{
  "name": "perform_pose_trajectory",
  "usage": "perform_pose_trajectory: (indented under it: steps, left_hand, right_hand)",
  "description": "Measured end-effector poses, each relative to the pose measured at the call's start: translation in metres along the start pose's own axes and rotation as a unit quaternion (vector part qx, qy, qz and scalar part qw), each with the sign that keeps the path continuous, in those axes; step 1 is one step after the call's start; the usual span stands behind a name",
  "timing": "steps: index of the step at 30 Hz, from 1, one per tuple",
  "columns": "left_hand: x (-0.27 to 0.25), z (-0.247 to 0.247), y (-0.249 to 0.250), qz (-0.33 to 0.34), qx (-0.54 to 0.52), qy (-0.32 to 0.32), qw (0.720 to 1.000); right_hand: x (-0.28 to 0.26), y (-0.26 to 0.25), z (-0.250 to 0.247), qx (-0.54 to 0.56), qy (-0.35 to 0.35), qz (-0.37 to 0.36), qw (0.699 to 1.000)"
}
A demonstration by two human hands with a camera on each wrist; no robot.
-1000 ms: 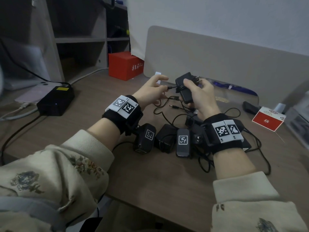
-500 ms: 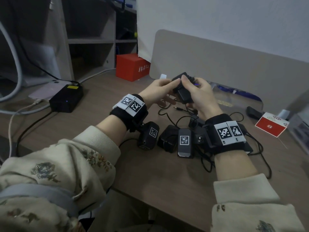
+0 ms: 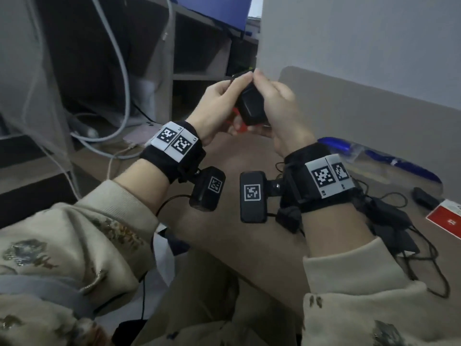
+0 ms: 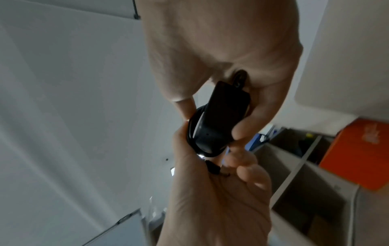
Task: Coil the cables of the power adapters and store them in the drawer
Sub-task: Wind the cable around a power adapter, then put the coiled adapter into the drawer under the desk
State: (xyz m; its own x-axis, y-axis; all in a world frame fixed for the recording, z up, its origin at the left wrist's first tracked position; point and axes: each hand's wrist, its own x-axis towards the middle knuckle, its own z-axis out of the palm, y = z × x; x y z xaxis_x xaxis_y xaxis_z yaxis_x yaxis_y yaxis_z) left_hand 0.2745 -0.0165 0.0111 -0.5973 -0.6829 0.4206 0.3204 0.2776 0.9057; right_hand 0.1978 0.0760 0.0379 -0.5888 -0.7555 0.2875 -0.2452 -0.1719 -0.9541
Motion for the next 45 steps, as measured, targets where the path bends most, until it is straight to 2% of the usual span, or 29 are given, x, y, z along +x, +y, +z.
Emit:
perform_pose_trajectory:
  steps: [6,11,14,19,23,27,30,33,35,39,45]
  left_hand:
    - [-0.04,-0.1,0.028,-0.014,0.006,0.106,0.994]
    - [-0.084,-0.18,0.044,-0.042,0.037,0.216,0.975]
    - [-0.113,-0.219,0.046,-0.08,0.056,0.263,0.96]
    - [-0.148,-0.278,0.037,-0.122,0.046,0.343,0.93]
    - [-0.17,-0.308,0.034,-0.151,0.05,0.393,0.906]
    - [-0.178,-0.339,0.029,-0.187,0.103,0.424,0.88]
    - [-0.178,-0.36,0.023,-0.209,0.139,0.446,0.859]
    - [-0.182,-0.376,0.016,-0.244,0.177,0.488,0.819]
    - [-0.186,-0.388,0.009,-0.271,0.19,0.502,0.799]
    - [-0.194,-0.401,0.002,-0.289,0.174,0.494,0.801]
    - [-0.201,-0.412,-0.014,-0.318,0.208,0.466,0.799]
  right_hand:
    - [-0.014,-0.016,0.106,0.072,-0.136,0.033,0.988]
    - [-0.037,-0.02,0.187,0.121,-0.24,0.086,0.959]
    - [-0.048,-0.013,0.233,0.095,-0.288,0.108,0.947]
    - [-0.061,0.005,0.3,0.027,-0.329,0.112,0.937]
    - [-0.064,0.018,0.347,0.029,-0.379,0.139,0.914]
    - [-0.062,0.03,0.381,0.066,-0.407,0.173,0.894]
    - [-0.059,0.042,0.402,0.054,-0.429,0.194,0.881]
    - [-0.054,0.057,0.419,0.017,-0.437,0.214,0.874]
    - [-0.049,0.067,0.428,-0.019,-0.434,0.203,0.878]
    - [-0.037,0.088,0.447,-0.085,-0.435,0.199,0.874]
    - [-0.024,0.129,0.484,-0.174,-0.425,0.186,0.869]
